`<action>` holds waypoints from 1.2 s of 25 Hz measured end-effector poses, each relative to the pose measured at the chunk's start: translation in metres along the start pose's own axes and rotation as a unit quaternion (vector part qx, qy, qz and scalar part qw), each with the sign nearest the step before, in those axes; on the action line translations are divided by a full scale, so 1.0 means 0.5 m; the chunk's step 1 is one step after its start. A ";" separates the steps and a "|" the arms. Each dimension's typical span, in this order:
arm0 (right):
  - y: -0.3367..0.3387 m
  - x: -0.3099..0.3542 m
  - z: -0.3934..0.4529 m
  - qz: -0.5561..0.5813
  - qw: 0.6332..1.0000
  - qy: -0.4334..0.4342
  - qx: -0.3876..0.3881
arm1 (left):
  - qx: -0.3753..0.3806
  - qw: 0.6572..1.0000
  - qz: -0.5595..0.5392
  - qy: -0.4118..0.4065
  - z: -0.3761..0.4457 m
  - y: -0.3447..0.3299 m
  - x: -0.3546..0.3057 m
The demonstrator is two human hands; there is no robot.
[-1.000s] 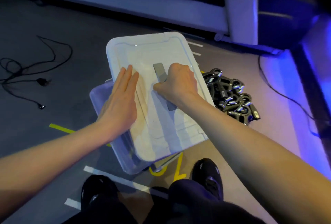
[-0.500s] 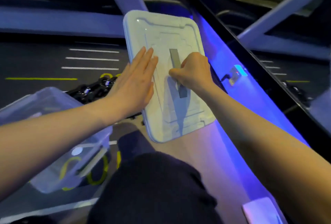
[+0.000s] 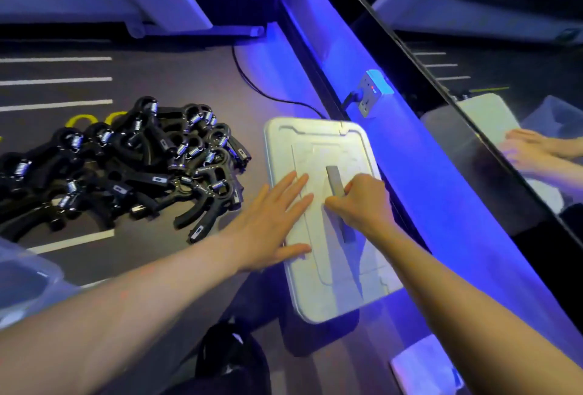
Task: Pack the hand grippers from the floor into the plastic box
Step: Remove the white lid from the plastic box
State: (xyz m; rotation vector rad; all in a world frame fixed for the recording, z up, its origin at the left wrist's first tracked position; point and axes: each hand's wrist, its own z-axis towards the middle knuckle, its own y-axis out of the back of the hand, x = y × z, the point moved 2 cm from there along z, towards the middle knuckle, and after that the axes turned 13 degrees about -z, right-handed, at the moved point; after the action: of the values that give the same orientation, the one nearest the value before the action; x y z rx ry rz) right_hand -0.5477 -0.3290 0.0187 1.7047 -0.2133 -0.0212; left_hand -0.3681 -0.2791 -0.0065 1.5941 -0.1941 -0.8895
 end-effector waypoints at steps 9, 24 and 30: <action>-0.230 -0.095 0.052 -0.013 0.990 -0.077 0.115 | 0.233 0.972 0.009 0.036 0.039 -0.214 0.057; -0.334 -0.111 0.156 -0.039 0.988 -0.113 0.100 | 0.340 0.921 -0.035 0.189 0.148 -0.294 0.103; -0.313 -0.088 0.149 -0.082 0.988 -0.097 0.083 | 0.260 0.944 -0.025 0.201 0.151 -0.237 0.099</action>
State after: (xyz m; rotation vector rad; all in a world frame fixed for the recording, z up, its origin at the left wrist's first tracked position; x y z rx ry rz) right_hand -0.5808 -0.3750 -0.1510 1.8836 -0.2238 -0.3011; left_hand -0.4234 -0.3368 -0.1321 2.2466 -0.1001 -0.5515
